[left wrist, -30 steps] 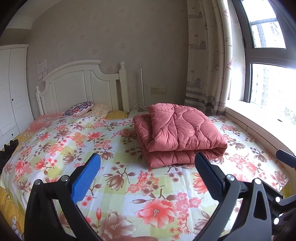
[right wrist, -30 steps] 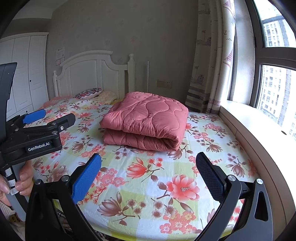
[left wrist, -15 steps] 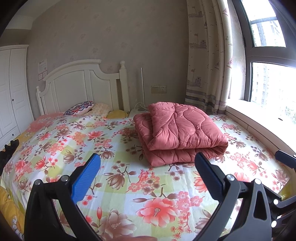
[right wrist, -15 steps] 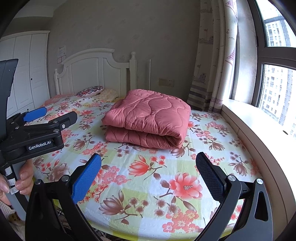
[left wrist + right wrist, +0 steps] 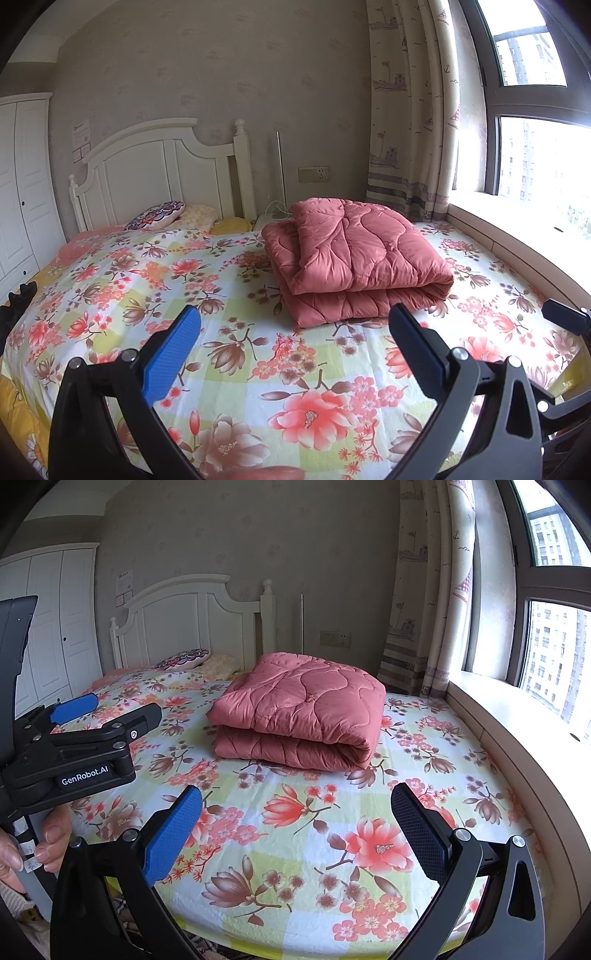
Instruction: Fold large clothes
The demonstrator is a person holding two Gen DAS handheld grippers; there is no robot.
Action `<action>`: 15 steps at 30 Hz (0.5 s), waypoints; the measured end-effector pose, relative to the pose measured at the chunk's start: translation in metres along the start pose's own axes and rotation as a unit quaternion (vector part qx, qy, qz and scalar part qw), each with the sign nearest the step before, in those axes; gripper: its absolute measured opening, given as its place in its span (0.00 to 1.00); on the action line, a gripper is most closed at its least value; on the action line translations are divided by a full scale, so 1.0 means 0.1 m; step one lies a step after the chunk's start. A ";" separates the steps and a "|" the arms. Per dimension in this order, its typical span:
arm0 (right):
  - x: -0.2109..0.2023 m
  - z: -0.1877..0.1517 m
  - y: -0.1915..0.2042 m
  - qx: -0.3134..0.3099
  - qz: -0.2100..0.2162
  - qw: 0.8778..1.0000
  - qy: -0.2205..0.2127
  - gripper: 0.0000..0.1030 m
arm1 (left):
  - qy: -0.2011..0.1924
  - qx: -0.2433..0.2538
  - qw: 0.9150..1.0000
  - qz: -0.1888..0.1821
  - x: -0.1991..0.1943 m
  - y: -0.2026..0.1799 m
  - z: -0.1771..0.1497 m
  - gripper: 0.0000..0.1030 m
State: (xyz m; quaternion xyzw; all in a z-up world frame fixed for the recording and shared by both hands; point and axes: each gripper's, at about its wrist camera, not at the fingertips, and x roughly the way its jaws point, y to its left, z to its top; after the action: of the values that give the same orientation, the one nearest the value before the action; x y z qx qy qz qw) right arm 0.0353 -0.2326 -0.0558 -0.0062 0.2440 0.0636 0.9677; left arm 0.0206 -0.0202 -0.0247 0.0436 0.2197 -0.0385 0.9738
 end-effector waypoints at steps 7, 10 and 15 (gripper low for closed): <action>0.07 -0.04 0.01 -0.003 -0.003 1.000 0.004 0.95 | -0.006 0.012 1.000 -0.004 0.02 -0.04 0.00 0.98; 0.14 -0.08 -0.02 0.004 -0.007 1.000 0.010 0.95 | -0.005 0.013 1.000 -0.006 0.06 -0.05 0.00 0.98; 0.24 -0.12 -0.10 0.022 -0.008 1.000 0.010 0.95 | 0.001 0.016 1.000 -0.010 0.17 -0.07 0.00 0.98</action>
State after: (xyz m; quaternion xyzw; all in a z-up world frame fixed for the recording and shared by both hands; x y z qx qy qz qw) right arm 0.0515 -0.2401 -0.0776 0.0129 0.2552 0.0504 0.9655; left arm 0.0351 -0.0278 -0.0320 0.0575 0.2208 -0.0513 0.9723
